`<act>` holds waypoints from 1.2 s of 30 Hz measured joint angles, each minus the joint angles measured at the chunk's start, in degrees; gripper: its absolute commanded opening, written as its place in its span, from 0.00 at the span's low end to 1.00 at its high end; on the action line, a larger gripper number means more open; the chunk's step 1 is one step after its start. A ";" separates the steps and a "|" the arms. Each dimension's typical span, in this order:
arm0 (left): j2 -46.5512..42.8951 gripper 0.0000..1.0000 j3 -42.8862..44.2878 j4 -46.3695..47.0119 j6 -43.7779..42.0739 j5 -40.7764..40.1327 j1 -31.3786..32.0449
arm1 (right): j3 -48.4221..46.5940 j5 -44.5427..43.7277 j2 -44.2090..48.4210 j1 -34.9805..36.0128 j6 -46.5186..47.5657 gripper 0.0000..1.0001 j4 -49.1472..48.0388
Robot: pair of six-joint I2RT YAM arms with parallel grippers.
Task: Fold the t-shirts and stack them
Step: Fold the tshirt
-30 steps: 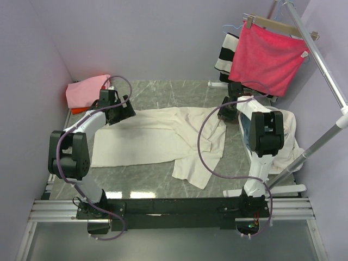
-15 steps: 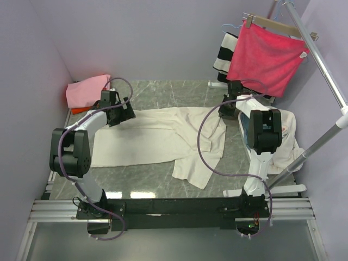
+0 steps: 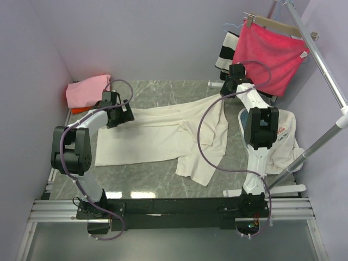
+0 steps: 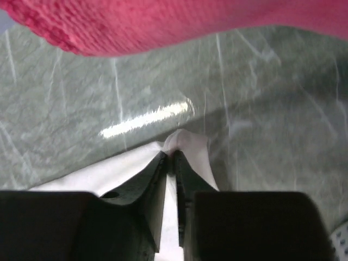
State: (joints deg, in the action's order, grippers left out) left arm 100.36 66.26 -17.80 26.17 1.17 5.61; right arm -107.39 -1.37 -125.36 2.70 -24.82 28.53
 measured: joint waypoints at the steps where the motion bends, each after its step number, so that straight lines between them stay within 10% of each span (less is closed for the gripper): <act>1: 0.02 1.00 0.00 -0.17 -0.02 -0.02 0.00 | -1.92 -0.20 -1.60 -0.02 0.09 0.28 0.20; 9: 0.50 1.00 0.52 -0.94 0.00 -5.09 0.00 | -2.95 -4.00 -6.58 0.04 0.35 0.56 1.57; 22: -2.95 0.99 -0.59 3.04 2.23 -8.31 -1.90 | 22.51 -1.68 20.50 8.41 1.46 0.59 -1.53; 36: 9.11 0.99 7.10 7.91 3.37 -7.32 -3.34 | 32.89 8.55 21.44 13.05 1.75 0.60 -2.38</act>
State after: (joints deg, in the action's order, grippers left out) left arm 109.47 73.36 -9.89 29.54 -6.15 2.26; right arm -74.50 7.18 -103.92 15.75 -23.07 26.15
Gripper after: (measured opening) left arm 0.995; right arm 0.600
